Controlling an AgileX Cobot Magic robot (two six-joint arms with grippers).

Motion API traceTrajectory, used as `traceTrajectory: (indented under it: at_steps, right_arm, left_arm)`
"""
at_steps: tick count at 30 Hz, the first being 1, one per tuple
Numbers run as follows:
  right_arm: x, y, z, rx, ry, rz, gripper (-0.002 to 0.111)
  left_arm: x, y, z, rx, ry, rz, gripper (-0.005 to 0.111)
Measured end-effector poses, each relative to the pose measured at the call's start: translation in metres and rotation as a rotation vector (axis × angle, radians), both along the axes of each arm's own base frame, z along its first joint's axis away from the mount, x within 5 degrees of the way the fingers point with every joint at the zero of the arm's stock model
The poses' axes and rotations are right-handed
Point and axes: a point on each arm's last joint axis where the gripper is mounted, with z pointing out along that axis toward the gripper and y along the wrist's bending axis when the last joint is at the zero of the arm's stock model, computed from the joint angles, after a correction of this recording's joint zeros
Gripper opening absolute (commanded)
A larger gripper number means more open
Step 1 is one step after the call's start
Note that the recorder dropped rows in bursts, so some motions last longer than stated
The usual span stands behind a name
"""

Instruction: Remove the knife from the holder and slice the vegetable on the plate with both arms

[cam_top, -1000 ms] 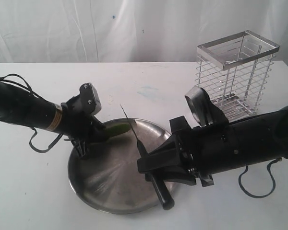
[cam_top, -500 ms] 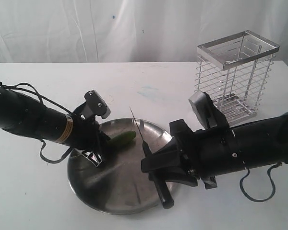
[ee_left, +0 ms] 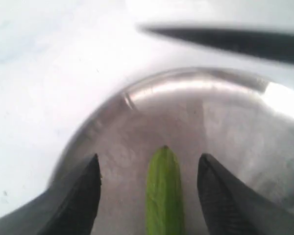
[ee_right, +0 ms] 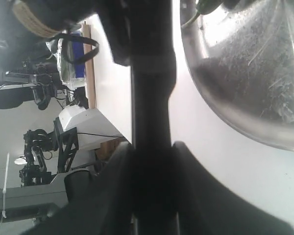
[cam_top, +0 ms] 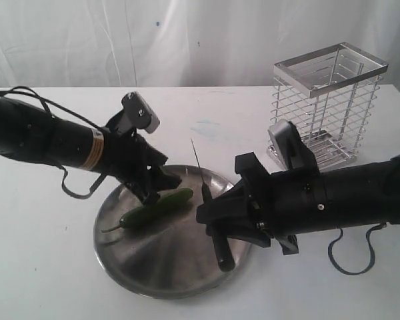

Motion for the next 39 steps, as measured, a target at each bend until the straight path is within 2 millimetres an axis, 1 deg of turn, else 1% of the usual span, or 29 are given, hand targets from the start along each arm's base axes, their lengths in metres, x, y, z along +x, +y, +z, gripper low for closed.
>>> traceTrajectory:
  at_steps: [1,2,3,5,6,8,11,16,19,21,26,30,33,35,39]
  right_arm:
    - [0.002,0.001,-0.001,-0.001,0.002,0.000,0.000]
    - [0.004,0.001,-0.001,0.000,0.003,-0.001,0.000]
    - [0.008,0.002,-0.002,0.000,0.008,-0.003,0.000]
    - [0.016,0.006,-0.003,0.015,0.035,-0.005,0.000]
    - [0.020,0.008,-0.005,0.028,0.055,-0.002,0.000]
    - [0.026,0.011,-0.011,0.046,0.095,0.007,0.000]
    - [0.032,0.013,-0.025,0.048,0.164,0.008,0.000]
    - [0.038,0.012,-0.047,-0.013,0.218,-0.033,0.000]
    - [0.038,0.012,-0.052,-0.018,0.230,-0.035,0.000]
    - [0.038,0.013,-0.052,-0.017,0.232,-0.030,0.000]
    - [0.036,0.013,-0.052,-0.008,0.239,-0.004,0.000]
    - [0.035,0.014,-0.055,-0.006,0.255,0.010,0.000]
    - [0.036,0.014,-0.061,-0.006,0.273,0.013,0.000]
    - [0.037,0.015,-0.063,-0.006,0.280,0.016,0.000]
    - [0.040,0.016,-0.067,0.005,0.283,0.010,0.000]
  left_arm:
    - [0.001,-0.001,0.006,-0.007,-0.017,-0.002,0.056]
    - [0.003,-0.001,0.012,-0.013,-0.037,-0.002,0.048]
    - [0.005,-0.001,0.018,-0.014,-0.056,0.006,0.037]
    - [0.010,0.000,0.024,-0.015,-0.079,0.034,0.009]
    - [0.011,0.001,0.025,-0.014,-0.085,0.052,0.000]
    - [0.014,0.003,0.026,-0.013,-0.090,0.109,0.001]
    - [0.017,0.005,0.027,-0.027,-0.086,0.158,0.000]
    - [0.017,0.002,0.030,-0.076,-0.085,0.153,0.000]
    - [0.017,-0.001,0.028,-0.117,-0.075,0.144,0.000]
    - [0.019,-0.003,0.023,-0.155,-0.045,0.152,0.000]
    - [0.023,-0.010,-0.003,-0.237,0.054,0.153,0.000]
    - [0.026,-0.012,-0.026,-0.257,0.122,0.164,0.000]
    - [0.028,-0.013,-0.037,-0.274,0.157,0.180,0.000]
    - [0.028,-0.014,-0.039,-0.297,0.168,0.177,0.000]
    - [0.027,-0.018,-0.036,-0.350,0.175,0.154,0.000]
